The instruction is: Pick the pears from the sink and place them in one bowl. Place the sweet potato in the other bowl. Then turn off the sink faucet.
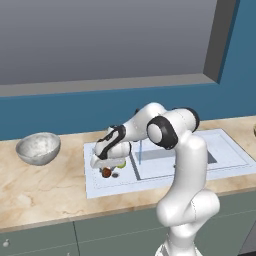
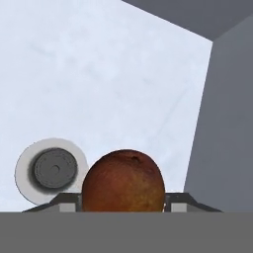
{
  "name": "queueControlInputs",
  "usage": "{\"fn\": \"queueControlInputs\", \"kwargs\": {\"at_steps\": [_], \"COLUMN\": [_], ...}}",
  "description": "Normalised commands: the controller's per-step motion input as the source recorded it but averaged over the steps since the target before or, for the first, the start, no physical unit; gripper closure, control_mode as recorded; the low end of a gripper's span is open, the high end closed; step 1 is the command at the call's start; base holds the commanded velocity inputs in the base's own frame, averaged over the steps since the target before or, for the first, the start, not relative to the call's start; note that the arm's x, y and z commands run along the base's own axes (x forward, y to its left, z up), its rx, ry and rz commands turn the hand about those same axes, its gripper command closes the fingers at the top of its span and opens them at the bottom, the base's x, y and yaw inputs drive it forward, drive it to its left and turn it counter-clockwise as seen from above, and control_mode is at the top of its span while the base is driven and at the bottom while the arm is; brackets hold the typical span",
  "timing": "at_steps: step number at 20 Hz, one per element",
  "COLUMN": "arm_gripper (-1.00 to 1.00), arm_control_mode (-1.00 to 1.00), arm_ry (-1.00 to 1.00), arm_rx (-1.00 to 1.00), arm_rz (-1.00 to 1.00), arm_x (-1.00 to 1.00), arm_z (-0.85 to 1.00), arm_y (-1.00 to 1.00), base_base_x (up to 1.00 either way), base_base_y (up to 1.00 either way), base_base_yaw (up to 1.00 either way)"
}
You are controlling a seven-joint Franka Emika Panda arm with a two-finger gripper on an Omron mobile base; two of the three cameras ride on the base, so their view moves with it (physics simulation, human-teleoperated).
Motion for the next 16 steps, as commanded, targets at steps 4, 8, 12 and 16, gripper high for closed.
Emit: {"fn": "queueControlInputs", "kwargs": {"at_steps": [4,8,12,16], "arm_gripper": [1.0,1.0,1.0,1.0], "arm_control_mode": [-1.0,-1.0,-1.0,-1.0], "arm_ry": [-0.02,-0.1,-0.22,-0.17], "arm_rx": [0.0,0.0,0.0,0.0], "arm_rz": [0.0,0.0,-0.02,-0.01], "arm_x": [-1.0,-1.0,-0.79,-0.46], "arm_z": [-1.0,-0.88,-0.07,0.0], "arm_y": [-0.77,-0.8,-0.35,0.0], "base_base_x": [0.0,0.0,0.0,0.0], "base_base_y": [0.0,0.0,0.0,0.0], "base_base_yaw": [0.0,0.0,0.0,0.0]}}
